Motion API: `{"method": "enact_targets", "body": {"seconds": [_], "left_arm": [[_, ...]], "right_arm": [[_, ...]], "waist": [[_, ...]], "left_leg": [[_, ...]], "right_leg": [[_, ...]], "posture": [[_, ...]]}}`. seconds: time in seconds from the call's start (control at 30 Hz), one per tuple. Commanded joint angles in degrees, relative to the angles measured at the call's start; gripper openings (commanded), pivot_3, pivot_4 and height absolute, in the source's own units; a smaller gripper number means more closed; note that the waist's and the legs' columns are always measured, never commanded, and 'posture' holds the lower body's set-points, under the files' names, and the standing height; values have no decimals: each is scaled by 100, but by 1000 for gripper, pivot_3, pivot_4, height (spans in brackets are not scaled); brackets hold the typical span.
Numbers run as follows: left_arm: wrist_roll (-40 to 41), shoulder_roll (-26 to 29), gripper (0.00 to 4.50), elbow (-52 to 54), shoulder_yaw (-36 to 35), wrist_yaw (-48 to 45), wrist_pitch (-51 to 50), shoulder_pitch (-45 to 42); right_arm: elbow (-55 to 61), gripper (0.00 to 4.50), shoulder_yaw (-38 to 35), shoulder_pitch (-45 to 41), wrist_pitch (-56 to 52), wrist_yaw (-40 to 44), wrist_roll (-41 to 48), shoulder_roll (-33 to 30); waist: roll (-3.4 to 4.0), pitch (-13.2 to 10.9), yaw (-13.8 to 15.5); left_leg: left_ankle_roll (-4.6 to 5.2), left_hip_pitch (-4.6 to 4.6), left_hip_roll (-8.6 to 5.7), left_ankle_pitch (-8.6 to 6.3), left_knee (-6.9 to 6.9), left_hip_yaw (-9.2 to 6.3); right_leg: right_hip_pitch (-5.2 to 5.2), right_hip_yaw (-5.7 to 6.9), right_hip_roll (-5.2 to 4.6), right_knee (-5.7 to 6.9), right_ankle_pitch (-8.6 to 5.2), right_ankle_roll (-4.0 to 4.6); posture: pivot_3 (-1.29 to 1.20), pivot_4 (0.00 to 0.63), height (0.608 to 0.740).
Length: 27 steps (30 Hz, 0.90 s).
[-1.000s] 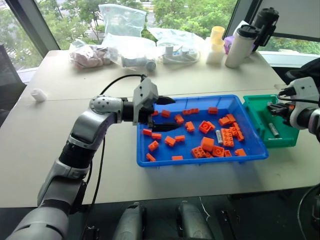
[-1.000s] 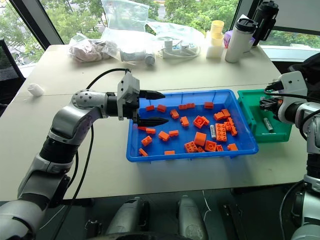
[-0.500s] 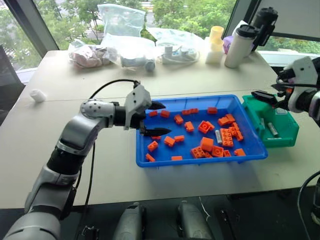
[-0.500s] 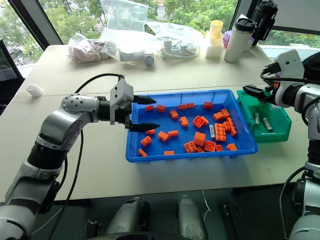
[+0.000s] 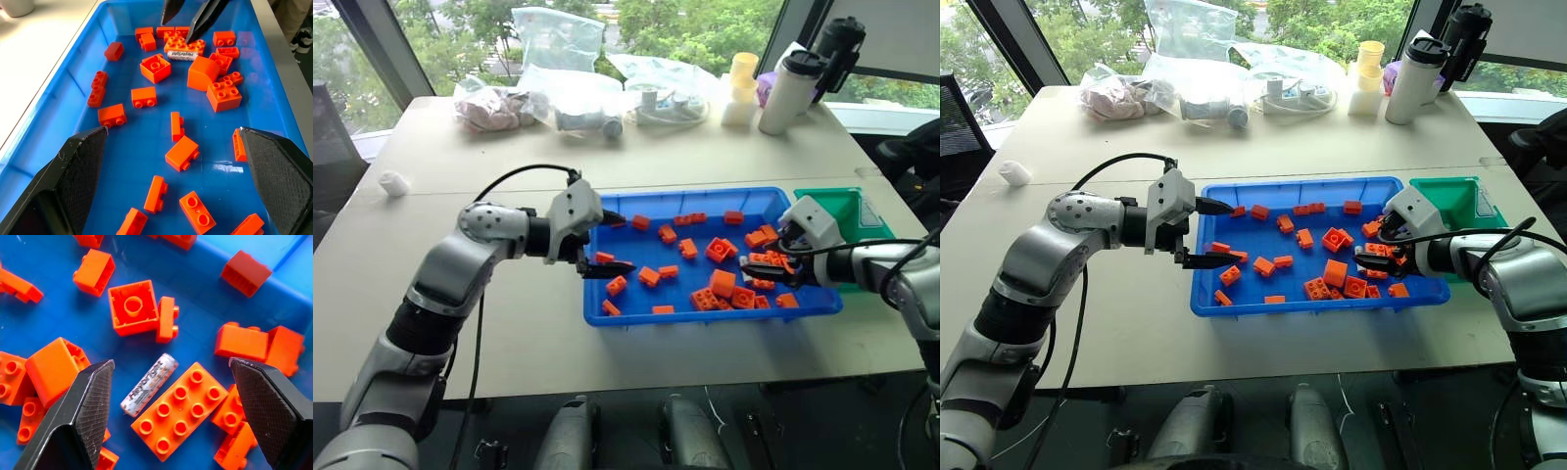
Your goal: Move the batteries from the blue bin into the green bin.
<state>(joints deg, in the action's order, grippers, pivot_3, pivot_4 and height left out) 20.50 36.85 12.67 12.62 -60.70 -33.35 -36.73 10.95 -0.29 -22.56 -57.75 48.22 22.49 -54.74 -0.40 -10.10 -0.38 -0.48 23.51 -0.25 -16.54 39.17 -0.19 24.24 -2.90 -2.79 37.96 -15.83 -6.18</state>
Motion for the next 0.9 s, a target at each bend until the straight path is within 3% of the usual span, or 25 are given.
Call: {"method": "enact_targets", "body": {"seconds": [0.03,0.63,0.73,0.9], "left_arm": [[12,15,4500,219,-92,68,-8,-6],[-8,54,4500,275,-129,243,-64,-49],[-5,67,4500,276,-134,243,-79,-49],[-16,75,4500,245,-127,236,-66,-73]], "right_arm": [[121,3885,77,-68,180,-14,-87,17],[-506,3885,956,-417,821,224,-681,182],[-428,3070,1016,-322,844,320,-737,98],[-378,517,1017,-207,763,315,-785,91]], "waist": [[0,0,-22],[0,0,-23],[0,0,-24],[-2,1,-27]], "left_leg": [[0,0,0,0,0,0],[0,-1,0,0,0,-2],[0,-1,0,0,1,-3],[0,-2,0,0,1,-3]], "right_leg": [[0,0,0,0,0,0],[-1,1,1,1,0,0],[-1,1,1,1,0,0],[-2,1,1,1,0,0]], "posture": [[0,150,740],[0,150,740],[0,150,740],[0,150,740]]}}
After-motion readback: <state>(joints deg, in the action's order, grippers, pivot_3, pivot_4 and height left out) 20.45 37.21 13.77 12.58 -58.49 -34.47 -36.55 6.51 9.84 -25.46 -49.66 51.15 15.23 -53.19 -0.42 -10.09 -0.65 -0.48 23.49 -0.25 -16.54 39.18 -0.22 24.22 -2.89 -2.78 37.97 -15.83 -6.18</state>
